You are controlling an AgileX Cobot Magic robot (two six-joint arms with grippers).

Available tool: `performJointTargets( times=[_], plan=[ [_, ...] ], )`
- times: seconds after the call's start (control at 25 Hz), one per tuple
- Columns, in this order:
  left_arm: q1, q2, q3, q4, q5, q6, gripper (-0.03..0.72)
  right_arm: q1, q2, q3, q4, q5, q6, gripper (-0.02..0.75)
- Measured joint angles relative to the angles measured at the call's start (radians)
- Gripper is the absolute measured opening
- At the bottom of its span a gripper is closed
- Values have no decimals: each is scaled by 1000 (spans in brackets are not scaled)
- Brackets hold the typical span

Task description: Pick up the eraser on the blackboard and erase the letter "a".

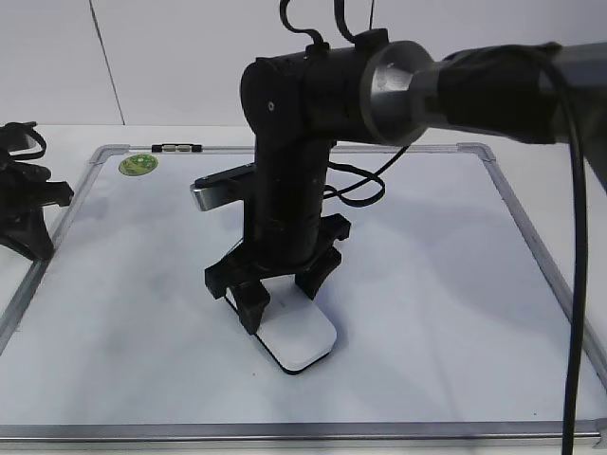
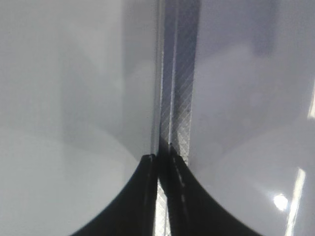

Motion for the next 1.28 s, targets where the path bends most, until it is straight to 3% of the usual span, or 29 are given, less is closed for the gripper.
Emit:
performJointTargets(
  times=[0.52,0.76,1.08,1.28],
  plan=[
    [0,0,0,-2,0,2,13,11,-27,19,-19,-6,4,555],
    [0,0,0,-4,2,2,13,7,-133,25,-120,1,43,555],
    [0,0,0,-5,2,2,13,-60,-186,-58,-232,9,98,554],
    [0,0,0,-7,2,2,13,-72,-207,-124,-406,18,211,554]
  ],
)
